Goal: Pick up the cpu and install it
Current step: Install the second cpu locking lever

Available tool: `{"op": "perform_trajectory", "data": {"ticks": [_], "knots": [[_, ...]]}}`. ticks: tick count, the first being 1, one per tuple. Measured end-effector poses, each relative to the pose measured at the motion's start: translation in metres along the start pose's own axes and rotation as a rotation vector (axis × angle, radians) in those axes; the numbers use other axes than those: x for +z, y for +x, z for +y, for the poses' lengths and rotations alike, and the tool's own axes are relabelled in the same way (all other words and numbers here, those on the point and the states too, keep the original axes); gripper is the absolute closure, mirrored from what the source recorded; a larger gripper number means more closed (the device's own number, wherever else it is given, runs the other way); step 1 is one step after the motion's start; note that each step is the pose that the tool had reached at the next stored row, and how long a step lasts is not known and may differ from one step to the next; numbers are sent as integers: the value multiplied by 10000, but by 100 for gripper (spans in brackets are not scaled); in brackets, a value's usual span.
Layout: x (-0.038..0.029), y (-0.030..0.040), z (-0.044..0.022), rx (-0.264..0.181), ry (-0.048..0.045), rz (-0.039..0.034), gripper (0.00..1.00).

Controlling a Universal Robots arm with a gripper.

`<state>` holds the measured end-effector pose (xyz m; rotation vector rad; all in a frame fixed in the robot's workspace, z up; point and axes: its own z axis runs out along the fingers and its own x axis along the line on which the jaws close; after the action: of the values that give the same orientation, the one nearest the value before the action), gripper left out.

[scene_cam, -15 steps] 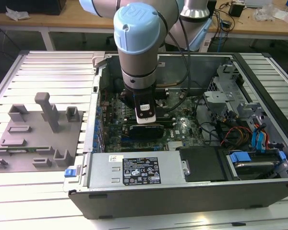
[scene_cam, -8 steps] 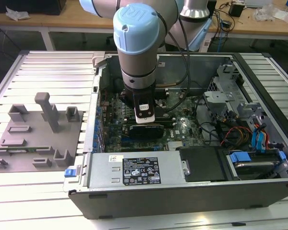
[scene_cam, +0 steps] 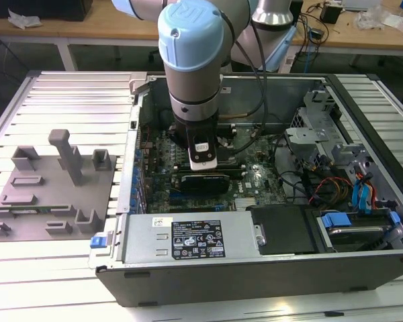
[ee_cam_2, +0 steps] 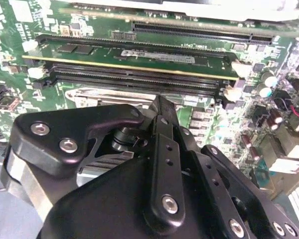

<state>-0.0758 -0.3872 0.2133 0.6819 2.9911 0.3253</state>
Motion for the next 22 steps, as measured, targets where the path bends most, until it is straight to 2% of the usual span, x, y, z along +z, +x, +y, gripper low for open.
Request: {"op": "perform_trajectory", "data": {"ticks": [2,4,8,11,13,14,16,17,20,22], "knots": [[-61,0,13,0,1,1,89],[-84,-1,18,-1,0,1,89],[-85,-12,-5,69,-1,-13,89],[-70,-19,-23,259,-58,-27,89],[-67,-22,-30,329,-229,46,89],[-68,-23,-32,343,-357,109,89],[-67,-25,-35,375,-700,278,89],[-68,-26,-37,362,-781,321,89],[-69,-26,-38,217,-801,372,89],[-92,-27,-34,209,-800,375,89]]}}
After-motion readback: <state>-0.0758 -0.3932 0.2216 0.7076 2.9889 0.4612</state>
